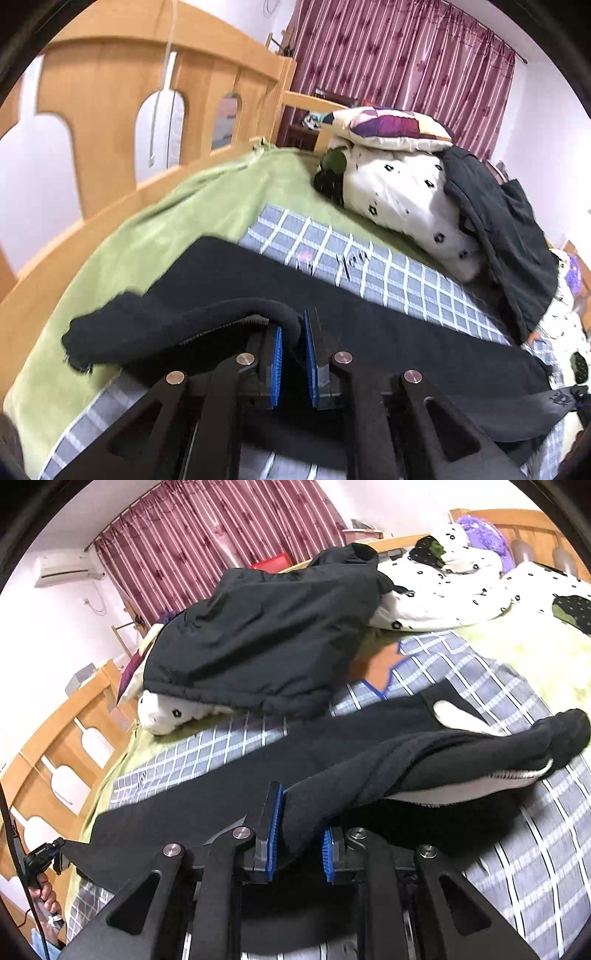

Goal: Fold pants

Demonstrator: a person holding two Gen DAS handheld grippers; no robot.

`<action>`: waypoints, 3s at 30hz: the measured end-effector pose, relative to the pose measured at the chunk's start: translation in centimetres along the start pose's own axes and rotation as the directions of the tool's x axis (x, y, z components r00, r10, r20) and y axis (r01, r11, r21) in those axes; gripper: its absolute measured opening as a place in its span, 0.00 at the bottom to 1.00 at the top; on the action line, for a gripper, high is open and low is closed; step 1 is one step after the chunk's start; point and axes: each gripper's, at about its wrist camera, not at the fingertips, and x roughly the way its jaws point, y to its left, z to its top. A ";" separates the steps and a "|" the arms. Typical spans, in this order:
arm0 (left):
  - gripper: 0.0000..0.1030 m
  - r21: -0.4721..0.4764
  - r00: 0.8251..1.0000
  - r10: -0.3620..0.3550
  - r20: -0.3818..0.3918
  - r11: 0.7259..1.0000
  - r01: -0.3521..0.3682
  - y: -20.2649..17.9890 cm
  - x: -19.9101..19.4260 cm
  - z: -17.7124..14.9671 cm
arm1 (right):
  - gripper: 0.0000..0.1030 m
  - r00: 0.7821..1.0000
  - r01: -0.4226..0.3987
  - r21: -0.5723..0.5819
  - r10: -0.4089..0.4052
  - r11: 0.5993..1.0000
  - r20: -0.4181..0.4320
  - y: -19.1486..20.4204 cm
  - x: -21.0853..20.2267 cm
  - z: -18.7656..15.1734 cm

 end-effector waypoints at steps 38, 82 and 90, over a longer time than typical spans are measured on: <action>0.72 -0.127 0.947 -0.162 -0.278 0.983 0.131 5.6 -0.4 -13.1 | 0.66 0.972 0.178 -0.015 -0.179 0.984 -0.152 -5.4 -2.4 -9.3; 0.14 0.104 0.926 -0.128 -0.355 0.979 0.175 -1.4 -4.4 -16.6 | 0.12 0.981 0.186 0.121 -0.177 0.975 -0.082 -15.6 -12.9 -7.7; 0.55 0.087 0.945 -0.090 -0.316 0.989 0.123 0.0 -6.3 -17.7 | 0.60 0.974 0.226 0.195 -0.216 0.955 -0.070 -17.8 -15.4 -10.9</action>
